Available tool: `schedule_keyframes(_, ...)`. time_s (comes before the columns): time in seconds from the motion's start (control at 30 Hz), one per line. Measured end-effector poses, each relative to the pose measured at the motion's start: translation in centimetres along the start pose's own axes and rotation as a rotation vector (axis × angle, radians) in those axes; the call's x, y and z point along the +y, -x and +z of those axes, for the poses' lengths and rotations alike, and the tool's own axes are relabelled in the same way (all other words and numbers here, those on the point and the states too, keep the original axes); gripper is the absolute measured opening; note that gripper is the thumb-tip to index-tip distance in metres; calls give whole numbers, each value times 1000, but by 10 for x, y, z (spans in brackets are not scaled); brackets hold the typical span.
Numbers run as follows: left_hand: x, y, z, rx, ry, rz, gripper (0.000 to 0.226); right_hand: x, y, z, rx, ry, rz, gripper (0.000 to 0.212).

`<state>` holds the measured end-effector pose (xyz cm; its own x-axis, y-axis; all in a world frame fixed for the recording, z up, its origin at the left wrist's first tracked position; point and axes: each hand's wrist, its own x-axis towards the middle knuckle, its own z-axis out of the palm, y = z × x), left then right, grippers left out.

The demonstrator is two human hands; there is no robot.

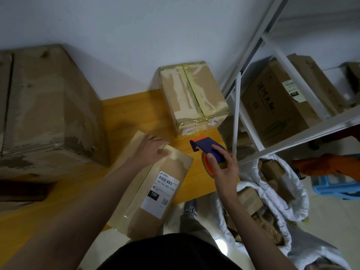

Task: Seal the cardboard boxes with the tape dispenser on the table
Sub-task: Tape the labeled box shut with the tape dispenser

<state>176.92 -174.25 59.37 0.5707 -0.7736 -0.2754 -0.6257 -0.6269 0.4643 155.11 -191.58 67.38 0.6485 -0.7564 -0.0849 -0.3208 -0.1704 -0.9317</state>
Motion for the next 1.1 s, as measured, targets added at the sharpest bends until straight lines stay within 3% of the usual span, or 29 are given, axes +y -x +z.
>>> schedule_keyframes(0.07,4,-3,0,-15,-81,-15,75,1,0,-1,4,-1,4,32)
schedule_keyframes(0.17,13,-10,-2,-16,-59,-21,50,1,0,-2,15,-7,2,31)
schedule_keyframes(0.27,26,-13,-1,-95,29,-16,39,1,0,-2,16,-9,6,31)
schedule_keyframes(0.43,49,-11,11,-148,178,72,60,-1,-1,-1,17,-19,1,31)
schedule_keyframes(0.57,59,-13,20,-64,218,65,36,-2,0,-3,19,-21,2,32)
schedule_keyframes(0.77,64,-25,44,64,112,-49,26,1,2,-7,52,-13,3,32)
schedule_keyframes(0.97,77,-20,42,62,179,-79,14,6,1,-10,76,19,1,32)
schedule_keyframes(1.1,82,-16,39,8,94,-64,24,7,2,-8,68,18,13,33)
